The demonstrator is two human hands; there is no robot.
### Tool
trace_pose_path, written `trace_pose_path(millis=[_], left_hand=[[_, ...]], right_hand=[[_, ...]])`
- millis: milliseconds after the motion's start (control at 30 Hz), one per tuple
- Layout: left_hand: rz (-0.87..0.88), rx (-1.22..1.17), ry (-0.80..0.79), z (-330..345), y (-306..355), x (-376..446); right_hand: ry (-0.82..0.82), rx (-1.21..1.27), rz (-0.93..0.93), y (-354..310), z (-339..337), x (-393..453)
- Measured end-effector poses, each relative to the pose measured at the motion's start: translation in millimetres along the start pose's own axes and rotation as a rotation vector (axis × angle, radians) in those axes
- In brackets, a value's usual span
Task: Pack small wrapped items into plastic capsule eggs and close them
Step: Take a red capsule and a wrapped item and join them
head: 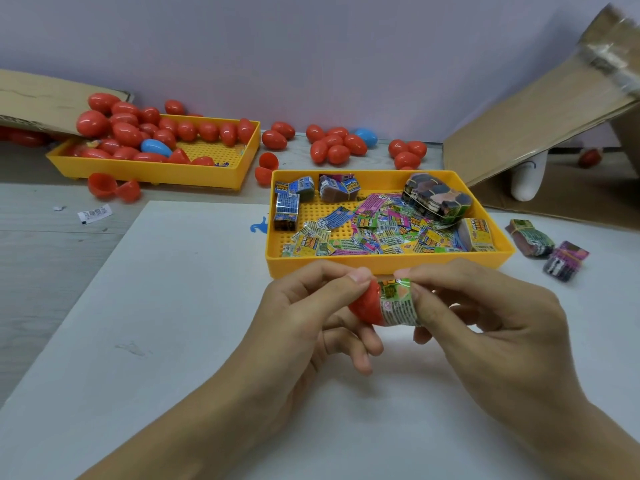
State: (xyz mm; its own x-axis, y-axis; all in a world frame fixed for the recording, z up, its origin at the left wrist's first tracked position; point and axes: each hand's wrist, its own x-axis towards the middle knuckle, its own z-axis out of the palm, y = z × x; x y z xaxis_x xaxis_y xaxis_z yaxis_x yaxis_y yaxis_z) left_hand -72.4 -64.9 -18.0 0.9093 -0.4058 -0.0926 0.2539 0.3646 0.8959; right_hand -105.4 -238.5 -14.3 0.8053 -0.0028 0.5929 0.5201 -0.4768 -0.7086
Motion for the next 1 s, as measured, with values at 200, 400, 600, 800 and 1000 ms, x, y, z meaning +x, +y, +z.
trace_pose_path(millis=[200,400,600,800,1000], left_hand=[[-0.028,0.003,-0.022,1.0,1.7,-0.8],[-0.014,0.046,-0.033,3.5,2.2,-2.7],[-0.005,0.075,-0.029,4.7,1.3,-3.1],[0.007,0.105,-0.029,3.5,1.8,-3.3],[0.022,0.121,-0.026,2.8,1.5,-3.3]], right_hand=[[-0.006,0.039,0.048,-2.3,1.5,-0.1],[-0.047,0.010,0.060,0.1,2.0,-1.8],[-0.055,-0.015,-0.022,1.6,0.4,-1.7],[-0.064,0.008,-0.015,2.7,0.6,-2.4],[-0.094,-0.001,-0.042,3.1,-1.7,0.9]])
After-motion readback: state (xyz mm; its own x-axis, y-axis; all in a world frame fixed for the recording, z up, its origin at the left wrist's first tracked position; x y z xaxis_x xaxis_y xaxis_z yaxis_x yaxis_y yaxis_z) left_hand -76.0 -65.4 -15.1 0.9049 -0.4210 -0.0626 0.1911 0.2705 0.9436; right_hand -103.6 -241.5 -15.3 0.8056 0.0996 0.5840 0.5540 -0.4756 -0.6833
